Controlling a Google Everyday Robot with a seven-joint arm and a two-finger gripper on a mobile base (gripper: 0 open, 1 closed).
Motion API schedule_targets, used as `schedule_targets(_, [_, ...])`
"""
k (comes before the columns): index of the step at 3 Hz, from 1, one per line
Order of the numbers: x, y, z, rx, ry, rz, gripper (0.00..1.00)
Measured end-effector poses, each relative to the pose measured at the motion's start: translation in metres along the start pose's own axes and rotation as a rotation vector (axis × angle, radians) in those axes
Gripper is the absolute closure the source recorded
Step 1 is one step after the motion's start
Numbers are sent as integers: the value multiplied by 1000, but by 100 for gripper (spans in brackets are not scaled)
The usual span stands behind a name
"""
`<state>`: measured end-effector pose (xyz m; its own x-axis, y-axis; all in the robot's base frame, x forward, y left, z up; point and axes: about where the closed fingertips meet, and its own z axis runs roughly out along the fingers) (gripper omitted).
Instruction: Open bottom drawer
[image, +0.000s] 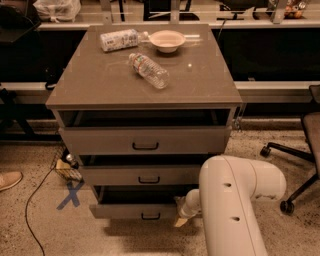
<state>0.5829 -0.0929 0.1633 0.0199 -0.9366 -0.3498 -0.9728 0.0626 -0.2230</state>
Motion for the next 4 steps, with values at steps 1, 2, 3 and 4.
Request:
schedule_targets(1, [7,2,1,-19,8,27,50])
schedule_targets(2, [19,16,-4,-38,-14,73,73])
schedule_targets(3, [18,15,-6,-38,-14,73,96])
schedule_targets(4, [18,15,-6,-38,-14,73,100])
